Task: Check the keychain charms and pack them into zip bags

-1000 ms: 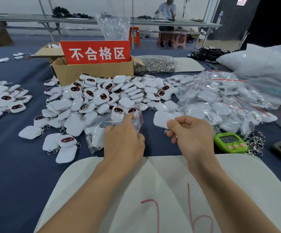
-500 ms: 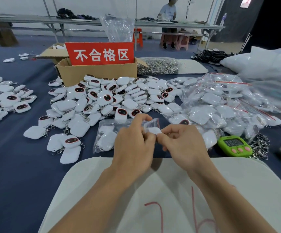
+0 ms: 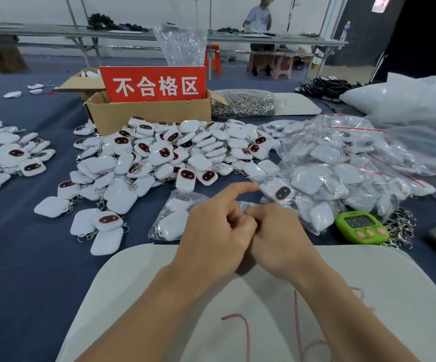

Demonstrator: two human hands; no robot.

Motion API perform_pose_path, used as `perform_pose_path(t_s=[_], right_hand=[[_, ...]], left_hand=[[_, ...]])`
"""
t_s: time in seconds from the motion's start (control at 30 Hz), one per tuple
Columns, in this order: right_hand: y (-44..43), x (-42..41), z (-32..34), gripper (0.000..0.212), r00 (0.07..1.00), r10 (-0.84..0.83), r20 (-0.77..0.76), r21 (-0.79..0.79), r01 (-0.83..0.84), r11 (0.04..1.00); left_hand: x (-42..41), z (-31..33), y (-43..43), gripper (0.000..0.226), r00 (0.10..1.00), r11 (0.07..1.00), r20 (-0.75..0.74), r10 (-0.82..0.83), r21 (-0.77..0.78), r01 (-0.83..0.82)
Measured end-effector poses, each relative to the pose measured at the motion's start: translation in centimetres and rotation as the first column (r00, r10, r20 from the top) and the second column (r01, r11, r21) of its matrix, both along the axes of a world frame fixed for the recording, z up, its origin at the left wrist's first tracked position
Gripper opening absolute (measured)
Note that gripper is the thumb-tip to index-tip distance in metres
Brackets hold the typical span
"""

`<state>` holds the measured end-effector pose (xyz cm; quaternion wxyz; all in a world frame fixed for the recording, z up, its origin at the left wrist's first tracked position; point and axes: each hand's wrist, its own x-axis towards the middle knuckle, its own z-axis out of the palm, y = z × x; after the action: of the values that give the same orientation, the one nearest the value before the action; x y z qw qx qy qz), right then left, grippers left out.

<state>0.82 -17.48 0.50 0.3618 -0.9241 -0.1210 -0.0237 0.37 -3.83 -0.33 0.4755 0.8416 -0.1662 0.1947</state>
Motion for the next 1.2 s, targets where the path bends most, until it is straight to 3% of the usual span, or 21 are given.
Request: perform_pose_path(t_s=[0.13, 0.23, 0.3, 0.43, 0.5, 0.63, 0.73, 0.83, 0.97, 1.2], right_hand=[[-0.2, 0.2, -0.3, 0.018, 0.962, -0.238, 0.136, 0.184, 0.212, 0.96], [-0.6, 0.7, -0.7, 0.023, 0.889, -0.413, 0.199, 0.294, 0.348, 0.89], [-0.5, 1.0, -0.9, 0.029, 0.879, -0.434, 0.196, 0.302, 0.367, 0.88], [0.3, 1.7, -1.8, 0.03, 0.904, -0.398, 0.156, 0.297, 0.341, 0.892], [0.9, 2.3, -2.5, 0.036, 0.946, -0.308, 0.104, 0.223, 0.28, 0.934], [2.5, 4.7, -3.4, 0.06, 0.99, -0.111, 0.085, -0.064, 0.116, 0.991], [4.1, 6.8, -3.3, 0.065, 0.986, 0.101, 0.132, -0.182, -0.076, 0.98], [4.9, 8.7, -3.4, 0.068, 0.968, 0.196, 0.158, -0.318, -0.138, 0.938], [4.7, 8.8, -4.0, 0.066, 0.971, 0.174, 0.164, -0.497, -0.071, 0.865], [2.7, 3.5, -3.1, 0.045, 0.985, 0.003, 0.171, -0.349, 0.058, 0.935]], left_hand=[[0.5, -0.6, 0.0, 0.04, 0.987, 0.997, -0.147, 0.069, 0.054, -0.061], [0.7, -1.1, 0.0, 0.031, 0.968, 0.933, -0.207, 0.142, 0.355, -0.061], [0.7, -1.1, -0.2, 0.028, 0.962, 0.88, -0.181, 0.203, 0.464, -0.098], [0.8, -0.7, 0.1, 0.029, 0.94, 0.831, -0.098, 0.326, 0.504, -0.235], [0.9, -0.4, 0.8, 0.033, 0.914, 0.809, -0.071, 0.399, 0.496, -0.314], [1.2, -0.1, 2.0, 0.034, 0.857, 0.71, 0.13, 0.498, 0.506, -0.489], [1.5, -0.6, 2.3, 0.021, 0.862, 0.678, 0.013, 0.506, 0.612, -0.408], [2.0, -1.1, 2.7, 0.02, 0.839, 0.699, -0.118, 0.532, 0.62, -0.356], [2.2, -0.9, 3.2, 0.024, 0.834, 0.731, -0.151, 0.53, 0.58, -0.359], [2.3, -0.7, 3.4, 0.017, 0.819, 0.705, -0.128, 0.559, 0.593, -0.389]])
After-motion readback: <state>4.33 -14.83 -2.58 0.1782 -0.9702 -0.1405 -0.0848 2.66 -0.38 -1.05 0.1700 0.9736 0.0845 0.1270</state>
